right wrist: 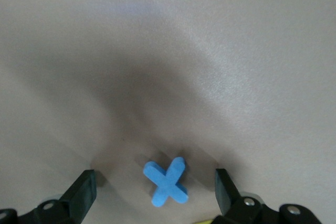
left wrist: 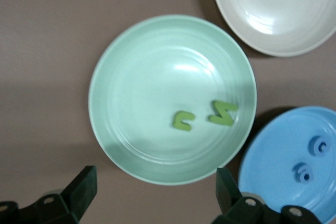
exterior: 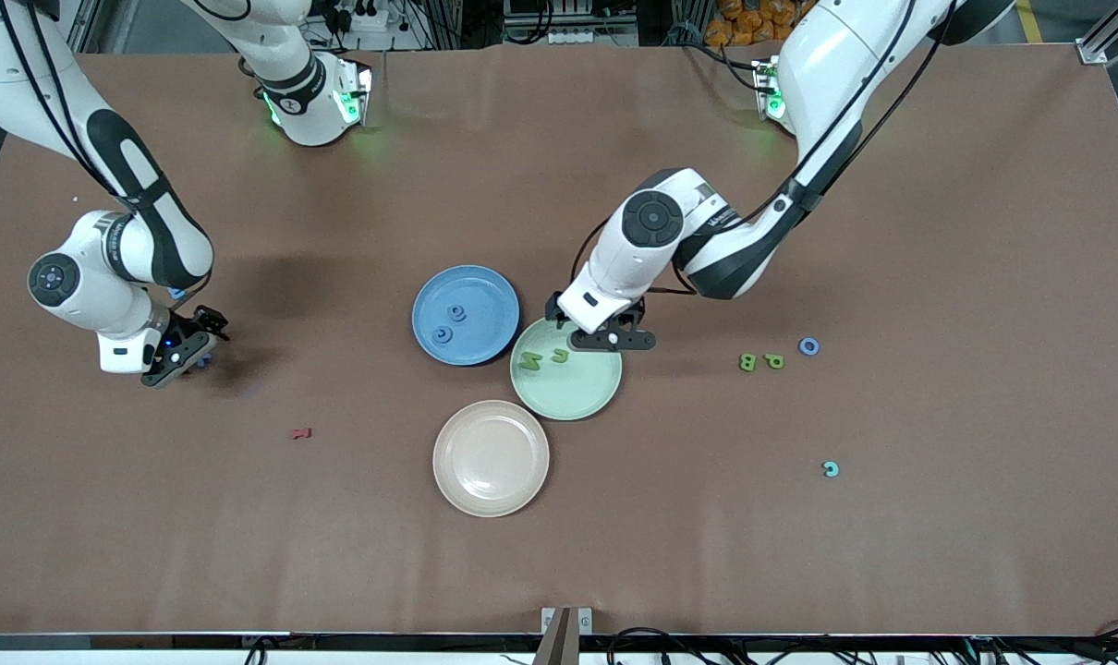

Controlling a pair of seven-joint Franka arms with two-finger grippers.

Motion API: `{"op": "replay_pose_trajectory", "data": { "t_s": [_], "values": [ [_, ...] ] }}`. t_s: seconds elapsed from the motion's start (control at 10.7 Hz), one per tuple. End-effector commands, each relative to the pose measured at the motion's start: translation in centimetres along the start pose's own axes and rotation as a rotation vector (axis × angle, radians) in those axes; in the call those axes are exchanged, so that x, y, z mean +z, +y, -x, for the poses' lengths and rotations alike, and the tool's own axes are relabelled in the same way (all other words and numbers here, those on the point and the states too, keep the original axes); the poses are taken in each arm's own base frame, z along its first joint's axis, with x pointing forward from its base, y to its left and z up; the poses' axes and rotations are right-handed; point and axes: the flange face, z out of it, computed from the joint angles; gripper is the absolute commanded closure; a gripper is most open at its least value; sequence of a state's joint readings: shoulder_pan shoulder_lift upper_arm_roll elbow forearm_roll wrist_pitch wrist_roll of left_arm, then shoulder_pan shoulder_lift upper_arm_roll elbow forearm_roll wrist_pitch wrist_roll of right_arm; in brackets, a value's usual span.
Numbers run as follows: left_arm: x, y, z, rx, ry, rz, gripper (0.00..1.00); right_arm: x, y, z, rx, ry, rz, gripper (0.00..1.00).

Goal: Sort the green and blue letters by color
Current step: 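Grasp the blue x with the right gripper while the left gripper grasps the B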

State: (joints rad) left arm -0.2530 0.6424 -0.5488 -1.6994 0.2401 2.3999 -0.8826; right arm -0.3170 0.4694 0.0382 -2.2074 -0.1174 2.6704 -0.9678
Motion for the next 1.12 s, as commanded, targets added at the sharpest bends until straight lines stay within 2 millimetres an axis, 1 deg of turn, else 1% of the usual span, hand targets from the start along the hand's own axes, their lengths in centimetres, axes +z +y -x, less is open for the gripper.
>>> {"op": "replay_pose_trajectory", "data": {
  "t_s": [0.0, 0.09, 0.19, 0.28, 0.37, 0.47, 0.56, 0.75, 0.84, 1.03],
  "values": [
    [-3.9, -5.1, -2.9, 0.092, -0.029, -0.133, 0.00, -1.5, 0.8, 0.7, -0.097, 0.015, 0.025, 0.00],
    [-4.9, -8.1, -4.5, 0.140, -0.059, -0.169, 0.00, -1.5, 0.9, 0.7, -0.111, 0.015, 0.025, 0.00],
    [-6.0, -10.2, -5.6, 0.157, -0.070, -0.182, 0.00, -1.5, 1.0, 0.9, -0.139, 0.017, 0.028, 0.00],
    [-6.3, -11.1, -5.1, 0.165, -0.093, -0.213, 0.00, -1.6, 1.1, 0.8, -0.164, 0.019, 0.032, 0.00],
    [-6.1, -12.9, -4.8, 0.154, -0.103, -0.232, 0.00, -1.6, 1.1, 0.7, -0.170, 0.020, 0.032, 0.00],
    [-5.8, -15.6, -5.6, 0.148, -0.111, -0.238, 0.00, -1.5, 1.0, 0.7, -0.170, 0.019, 0.030, 0.00],
    [-5.5, -16.9, -5.7, 0.182, -0.113, -0.243, 0.00, -1.3, 1.0, 0.8, -0.171, 0.018, 0.027, 0.00],
    [-4.1, -19.4, -5.8, 0.221, -0.083, -0.209, 0.00, -1.1, 0.9, 0.8, -0.172, 0.017, 0.023, 0.00],
    [-3.5, -20.0, -5.4, 0.242, -0.074, -0.198, 0.00, -1.0, 0.9, 0.8, -0.174, 0.016, 0.021, 0.00],
    [-2.1, -20.7, -4.5, 0.270, -0.055, -0.193, 0.01, -0.8, 0.8, 0.5, -0.189, 0.017, 0.020, 0.00]
  ]
}}
